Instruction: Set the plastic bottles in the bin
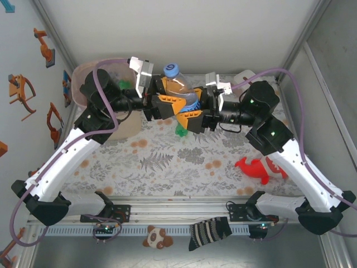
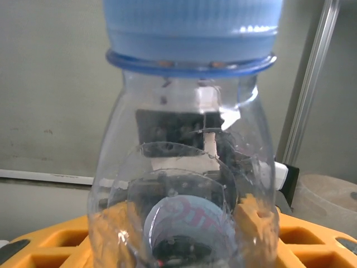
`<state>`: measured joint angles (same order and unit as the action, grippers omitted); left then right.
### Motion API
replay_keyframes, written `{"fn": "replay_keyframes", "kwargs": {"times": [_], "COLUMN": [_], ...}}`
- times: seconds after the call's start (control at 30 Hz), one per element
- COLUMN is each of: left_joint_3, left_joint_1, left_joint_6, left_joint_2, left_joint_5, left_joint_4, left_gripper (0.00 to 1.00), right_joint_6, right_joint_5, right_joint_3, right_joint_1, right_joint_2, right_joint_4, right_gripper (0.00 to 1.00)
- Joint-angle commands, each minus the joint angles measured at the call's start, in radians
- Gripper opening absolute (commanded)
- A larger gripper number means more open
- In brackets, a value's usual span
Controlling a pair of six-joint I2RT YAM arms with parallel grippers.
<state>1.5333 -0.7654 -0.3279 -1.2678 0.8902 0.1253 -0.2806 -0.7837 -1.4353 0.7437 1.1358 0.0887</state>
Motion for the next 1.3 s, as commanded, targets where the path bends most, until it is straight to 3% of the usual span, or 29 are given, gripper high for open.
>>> {"fn": "replay_keyframes", "kwargs": {"times": [0.0, 0.17, 0.5, 0.7, 0.9, 1.07, 1.27], "left_joint_3": [0.047, 0.089, 0.128, 0.243, 0.381, 0.49, 0.622], "left_joint_1": [-0.001, 0.021, 0.173, 0.292, 0.468, 0.59, 0.662], "left_joint_6": [0.054, 0.107, 0.143, 0.229, 0.226, 0.251, 0.31], "left_joint_2": [0.02, 0.026, 0.054, 0.009, -0.094, -0.194, -0.34], "left_joint_5": [-0.008, -0.07, -0.164, -0.387, -0.594, -0.702, -0.856], "left_joint_4": [-0.045, -0.177, -0.389, -0.718, -1.003, -1.18, -1.344], "left_gripper": [0.53, 0.52, 0.48, 0.48, 0.47, 0.47, 0.46], "right_joint_6": [0.009, 0.014, 0.062, 0.081, 0.095, 0.107, 0.114], "right_joint_5": [0.031, 0.082, 0.195, 0.231, 0.241, 0.242, 0.237], "right_joint_3": [0.011, 0.043, 0.065, 0.063, 0.057, 0.05, 0.038], "right_joint_1": [0.008, 0.009, 0.009, 0.009, 0.009, 0.009, 0.009], "right_joint_2": [-0.042, -0.075, -0.143, -0.153, -0.139, -0.128, -0.114], "right_joint_4": [-0.016, 0.009, 0.106, 0.151, 0.175, 0.189, 0.197], "right_gripper": [0.76, 0.82, 0.82, 0.83, 0.83, 0.82, 0.83]}}
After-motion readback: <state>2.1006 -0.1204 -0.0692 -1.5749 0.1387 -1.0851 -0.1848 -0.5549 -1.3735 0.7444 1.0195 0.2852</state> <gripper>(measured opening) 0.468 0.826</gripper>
